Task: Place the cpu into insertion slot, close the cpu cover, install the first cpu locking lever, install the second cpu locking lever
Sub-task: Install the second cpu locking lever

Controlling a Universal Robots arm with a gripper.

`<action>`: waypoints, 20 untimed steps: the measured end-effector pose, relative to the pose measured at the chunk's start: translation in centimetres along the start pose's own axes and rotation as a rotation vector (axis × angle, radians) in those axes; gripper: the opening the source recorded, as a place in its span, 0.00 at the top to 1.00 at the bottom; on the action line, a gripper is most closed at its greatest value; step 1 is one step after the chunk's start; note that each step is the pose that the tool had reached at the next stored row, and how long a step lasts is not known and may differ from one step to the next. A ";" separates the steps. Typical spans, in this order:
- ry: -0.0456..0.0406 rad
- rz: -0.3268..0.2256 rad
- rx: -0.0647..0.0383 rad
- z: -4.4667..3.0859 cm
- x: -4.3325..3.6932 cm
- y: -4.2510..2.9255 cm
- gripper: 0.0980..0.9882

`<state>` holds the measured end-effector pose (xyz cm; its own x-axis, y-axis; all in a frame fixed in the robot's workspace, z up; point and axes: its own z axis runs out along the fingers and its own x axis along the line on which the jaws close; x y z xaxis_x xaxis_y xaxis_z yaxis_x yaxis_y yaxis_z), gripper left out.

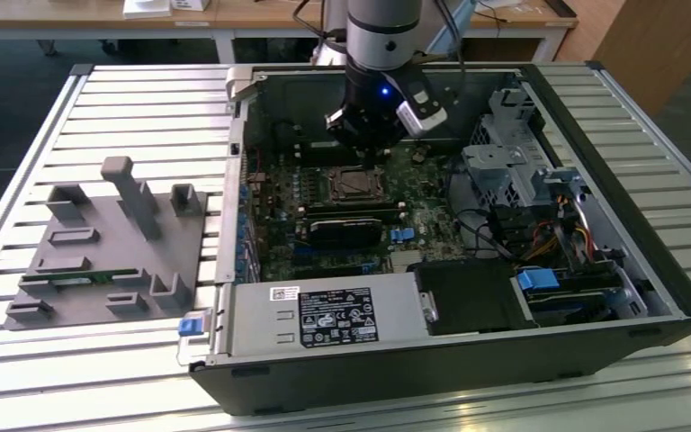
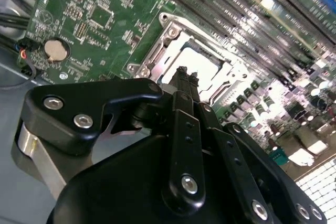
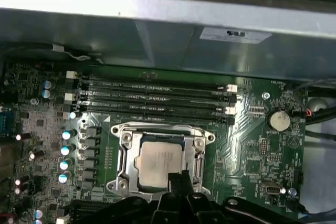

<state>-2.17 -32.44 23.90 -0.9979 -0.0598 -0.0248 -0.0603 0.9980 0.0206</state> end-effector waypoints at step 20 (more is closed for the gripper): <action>0.0021 0.002 -0.068 -0.65 0.12 -2.25 0.99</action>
<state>-2.17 -34.71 24.50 -0.9981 -0.0580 -0.0226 -0.0598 0.9943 0.0884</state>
